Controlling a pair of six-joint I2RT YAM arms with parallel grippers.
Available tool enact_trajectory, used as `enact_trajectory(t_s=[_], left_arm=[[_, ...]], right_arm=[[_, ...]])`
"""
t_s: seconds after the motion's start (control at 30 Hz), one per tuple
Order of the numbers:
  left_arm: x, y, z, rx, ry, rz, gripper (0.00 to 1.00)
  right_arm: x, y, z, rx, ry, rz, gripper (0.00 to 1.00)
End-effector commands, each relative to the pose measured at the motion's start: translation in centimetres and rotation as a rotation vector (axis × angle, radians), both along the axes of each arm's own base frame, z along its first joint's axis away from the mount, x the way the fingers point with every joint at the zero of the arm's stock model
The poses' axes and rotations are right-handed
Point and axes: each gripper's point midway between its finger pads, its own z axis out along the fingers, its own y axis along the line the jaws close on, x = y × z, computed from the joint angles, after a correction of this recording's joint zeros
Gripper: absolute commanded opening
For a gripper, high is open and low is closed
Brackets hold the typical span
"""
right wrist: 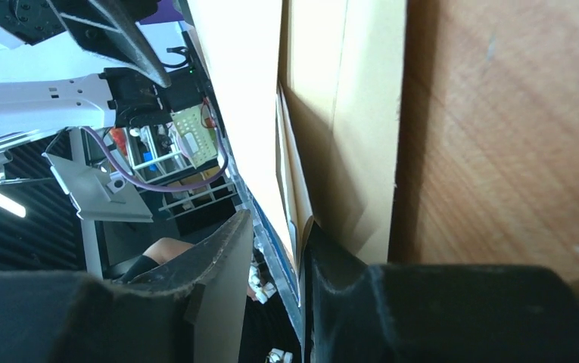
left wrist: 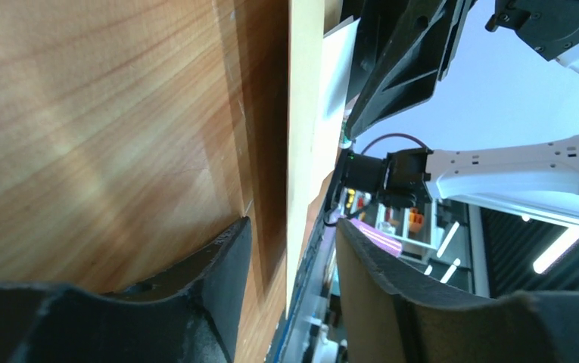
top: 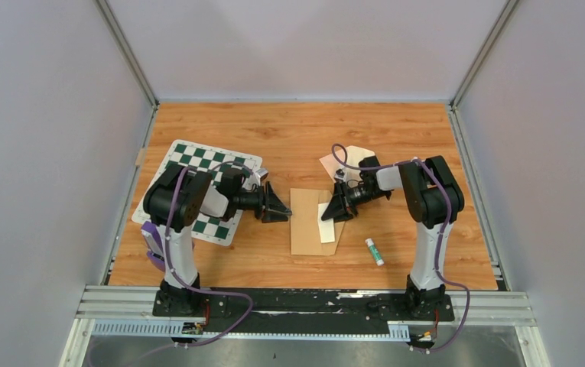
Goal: Place the letter into the envelope and seal it
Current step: Place the letter in the envelope.
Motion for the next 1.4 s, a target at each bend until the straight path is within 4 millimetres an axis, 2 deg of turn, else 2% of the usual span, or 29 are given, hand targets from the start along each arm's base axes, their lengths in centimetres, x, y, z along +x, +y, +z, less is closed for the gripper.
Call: enact_trajectory(t_s=[0.0,0.07,0.17,0.23,0.33,0.47,0.7,0.93,1.1,1.37], left_arm=[[-1.1,0.8,-5.1,0.088,0.099,0.012,0.52],[-0.8,0.6,-5.4,0.074,0.099,0.012,0.49],[-0.6,0.4,-5.8,0.074,0.102,0.015,0.49],[-0.5,0.2,-5.7,0.07,0.091,0.009,0.5],[-0.5,-0.2,-5.1,0.051,0.073,-0.003,0.45],[-0.5,-0.4,-5.1,0.045,0.066,-0.011,0.32],[-0.5,-0.3,-5.7,0.065,0.069,-0.017,0.0],[-0.6,-0.3,-6.1,0.068,0.071,-0.023,0.0],[-1.0,0.0,-6.2,0.087,0.07,-0.033,0.0],[-1.0,0.0,-6.5,0.087,0.094,-0.032,0.0]], right_arm=[[-0.7,-0.3,-1.3,-0.101,0.094,-0.02,0.28],[-1.0,-0.3,-1.4,-0.101,0.104,-0.019,0.26],[-1.3,-0.3,-1.6,-0.103,0.111,-0.02,0.24],[-1.4,-0.2,-1.7,-0.103,0.117,-0.018,0.24],[-1.4,-0.1,-1.8,-0.106,0.118,-0.015,0.24],[-1.3,0.0,-1.9,-0.118,0.111,-0.013,0.24],[-1.1,-0.6,-1.1,-0.179,0.076,-0.016,0.29],[-0.7,-1.3,-0.6,-0.247,0.074,0.002,0.31],[-0.9,-2.7,-0.1,-0.309,0.062,-0.015,0.3],[-1.1,-2.5,-0.7,-0.299,0.096,-0.019,0.19]])
